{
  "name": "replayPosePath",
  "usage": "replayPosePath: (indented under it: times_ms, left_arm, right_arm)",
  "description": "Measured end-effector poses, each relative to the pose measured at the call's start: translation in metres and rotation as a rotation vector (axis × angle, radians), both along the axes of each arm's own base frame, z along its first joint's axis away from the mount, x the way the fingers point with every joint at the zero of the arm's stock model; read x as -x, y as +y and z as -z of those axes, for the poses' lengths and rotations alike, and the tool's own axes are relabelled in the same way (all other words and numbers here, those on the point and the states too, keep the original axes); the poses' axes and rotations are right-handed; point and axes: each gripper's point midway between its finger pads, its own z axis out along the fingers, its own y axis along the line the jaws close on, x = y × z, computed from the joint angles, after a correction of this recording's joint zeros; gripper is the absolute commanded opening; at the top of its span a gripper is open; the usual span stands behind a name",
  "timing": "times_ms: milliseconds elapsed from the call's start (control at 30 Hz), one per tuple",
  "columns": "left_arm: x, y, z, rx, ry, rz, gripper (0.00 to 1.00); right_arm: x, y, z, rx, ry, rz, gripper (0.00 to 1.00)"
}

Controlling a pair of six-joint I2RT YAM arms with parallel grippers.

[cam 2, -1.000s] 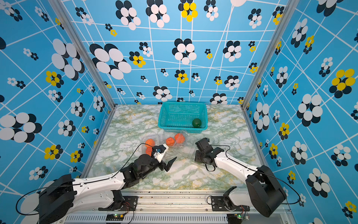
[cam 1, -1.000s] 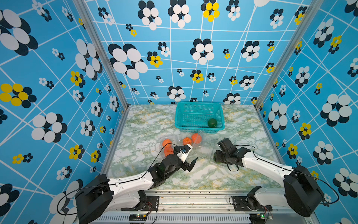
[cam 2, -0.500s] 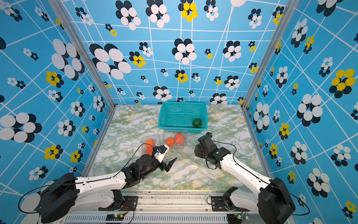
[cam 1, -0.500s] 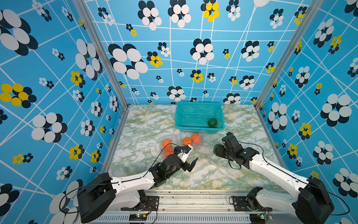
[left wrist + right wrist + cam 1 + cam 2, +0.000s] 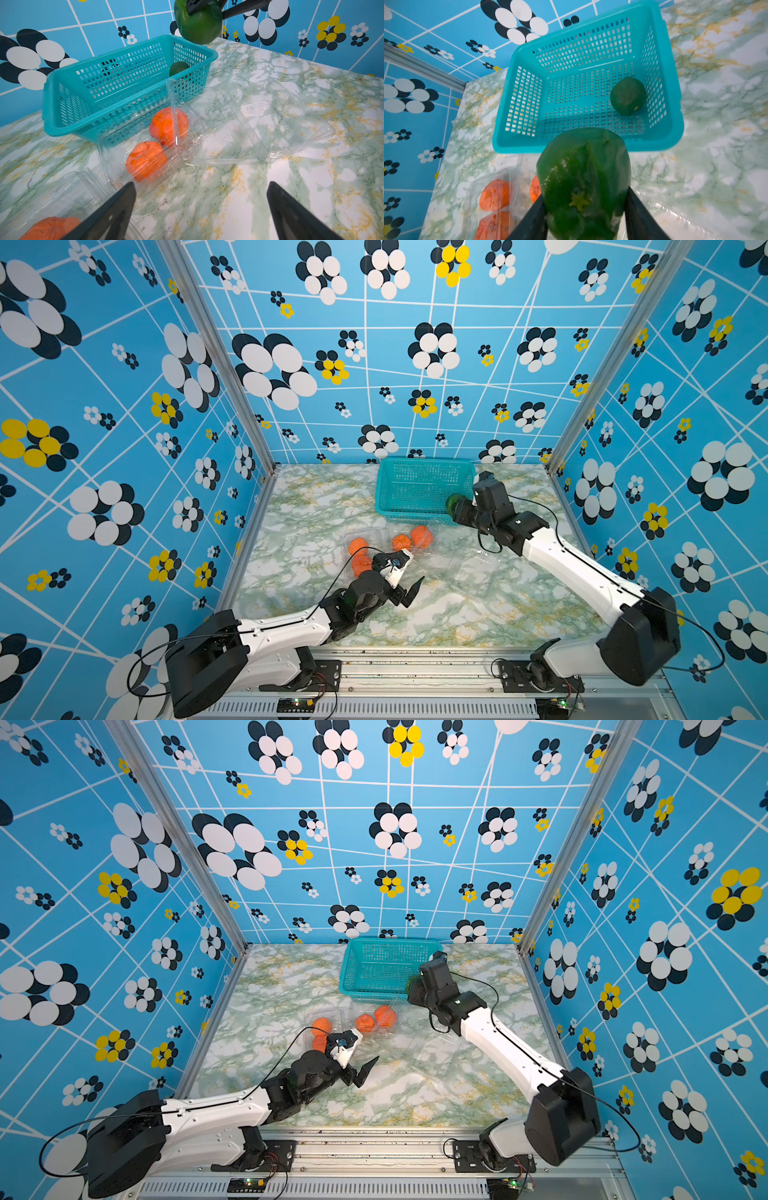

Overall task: Take oranges out of containers
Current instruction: Place the orange in the basket.

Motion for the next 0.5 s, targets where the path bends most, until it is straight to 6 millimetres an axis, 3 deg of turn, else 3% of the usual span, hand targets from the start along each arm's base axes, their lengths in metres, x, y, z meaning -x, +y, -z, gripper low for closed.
replayPosePath:
  times_ms: [100,267,333,400,500]
  left_arm:
    - [-0.001,0.001,-0.002,0.004,-0.005,-0.007,1.00]
    - [-0.002,0.003,-0.007,0.014,-0.017,-0.018,1.00]
    - [-0.002,0.004,-0.007,0.011,-0.019,-0.022,1.00]
    - [-0.003,0.004,-0.007,0.010,-0.020,-0.025,0.99]
    - [-0.003,0.004,-0.007,0.010,-0.020,-0.028,0.99]
  right_arm:
    - [-0.032,0.005,0.000,0.032,-0.010,-0.004,0.54]
    - [-0.088,0.006,0.011,0.071,-0.001,0.019,0.79]
    - [-0.106,0.005,0.015,0.088,0.004,0.022,0.84]
    - [-0.115,0.004,0.019,0.108,0.012,0.016,0.85]
    - [-0.110,0.002,0.023,0.140,0.036,-0.002,0.85]
